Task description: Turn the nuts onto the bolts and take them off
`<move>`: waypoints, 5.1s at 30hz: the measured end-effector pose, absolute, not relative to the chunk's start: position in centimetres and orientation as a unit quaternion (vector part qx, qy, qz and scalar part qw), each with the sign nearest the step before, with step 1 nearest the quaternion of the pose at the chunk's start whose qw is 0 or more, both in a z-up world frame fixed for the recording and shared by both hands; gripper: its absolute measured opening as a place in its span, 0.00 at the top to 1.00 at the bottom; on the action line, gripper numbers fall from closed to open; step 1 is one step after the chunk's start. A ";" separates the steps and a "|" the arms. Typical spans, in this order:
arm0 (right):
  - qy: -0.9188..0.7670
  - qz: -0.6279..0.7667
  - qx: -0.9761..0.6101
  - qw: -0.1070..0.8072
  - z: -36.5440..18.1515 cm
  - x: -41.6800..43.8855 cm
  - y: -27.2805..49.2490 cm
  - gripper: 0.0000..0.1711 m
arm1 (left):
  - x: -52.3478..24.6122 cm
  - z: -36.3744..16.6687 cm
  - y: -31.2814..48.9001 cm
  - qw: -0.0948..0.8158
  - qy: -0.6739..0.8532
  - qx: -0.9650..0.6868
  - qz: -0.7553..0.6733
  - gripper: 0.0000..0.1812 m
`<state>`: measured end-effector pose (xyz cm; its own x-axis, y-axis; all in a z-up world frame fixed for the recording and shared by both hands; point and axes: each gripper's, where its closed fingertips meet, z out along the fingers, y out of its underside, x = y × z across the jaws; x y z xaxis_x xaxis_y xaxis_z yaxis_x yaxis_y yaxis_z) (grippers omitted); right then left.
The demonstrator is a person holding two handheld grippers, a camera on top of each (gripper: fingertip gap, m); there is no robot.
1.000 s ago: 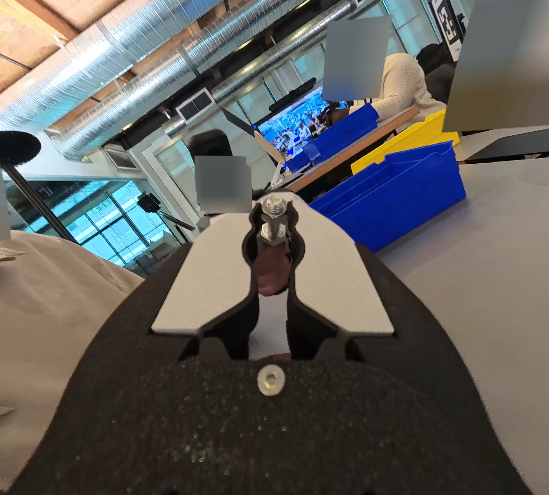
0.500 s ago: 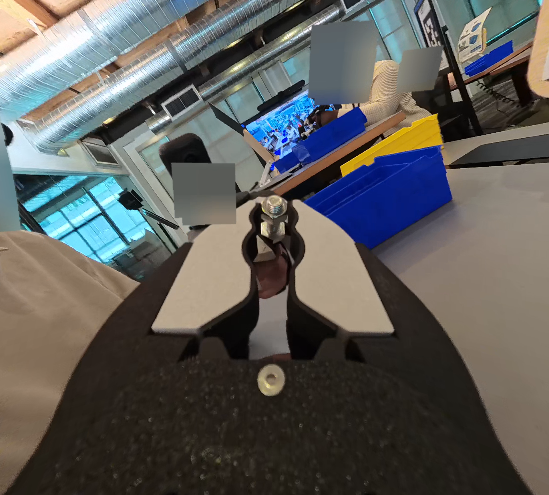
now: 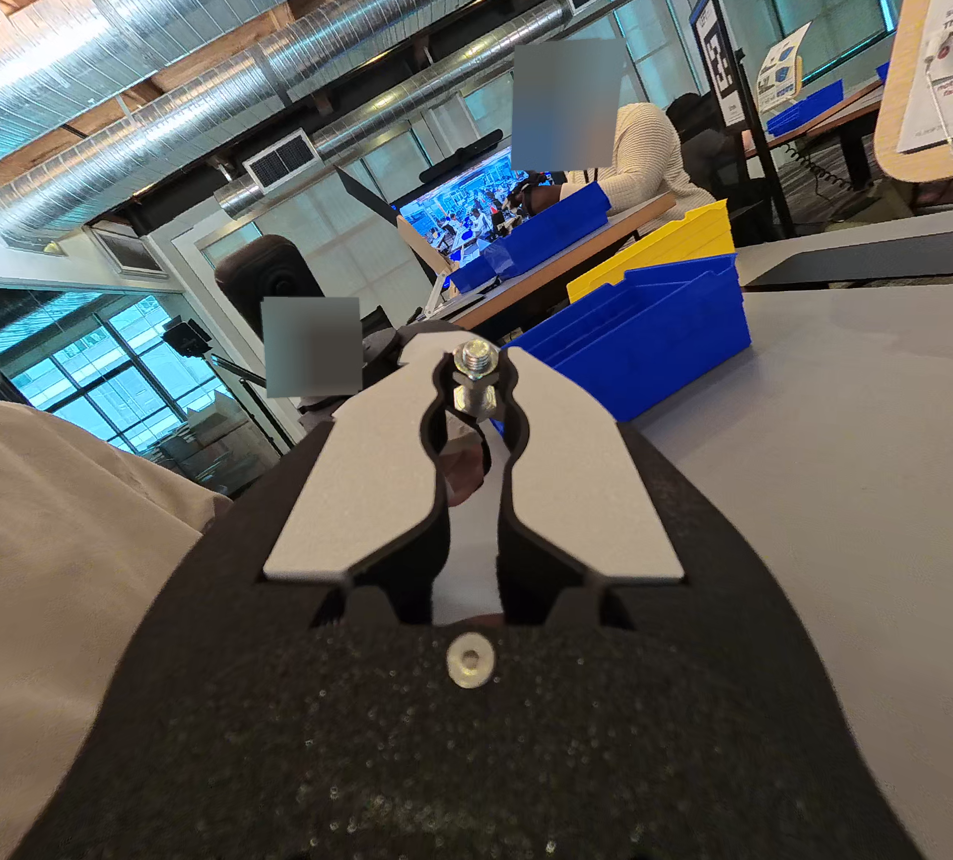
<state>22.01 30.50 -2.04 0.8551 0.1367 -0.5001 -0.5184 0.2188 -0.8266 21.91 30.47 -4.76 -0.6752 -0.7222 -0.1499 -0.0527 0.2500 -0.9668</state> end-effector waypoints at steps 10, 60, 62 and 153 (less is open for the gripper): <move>0.178 0.201 -0.594 0.759 -2.4 22.2 30.6 0.90 | 22.1 -5.4 30.4 0.348 0.749 -0.250 -0.506 0.81; 0.131 0.137 -0.745 0.639 -9.6 24.2 30.5 0.76 | 24.0 -11.7 29.9 0.196 0.773 -0.188 -0.574 0.90; 0.100 0.144 -0.751 0.637 -9.7 23.7 30.7 0.76 | 23.9 -12.0 29.7 0.199 0.778 -0.183 -0.567 0.90; 0.005 0.097 -0.850 0.518 -14.0 22.6 27.9 0.68 | 23.0 -13.9 29.0 0.194 0.816 -0.153 -0.522 0.90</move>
<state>22.59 27.86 -14.04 0.9813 0.0915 -0.1695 -0.1087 -0.4637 -0.8793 23.02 29.01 -13.90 -0.8778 -0.4524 -0.1578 -0.0462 0.4077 -0.9120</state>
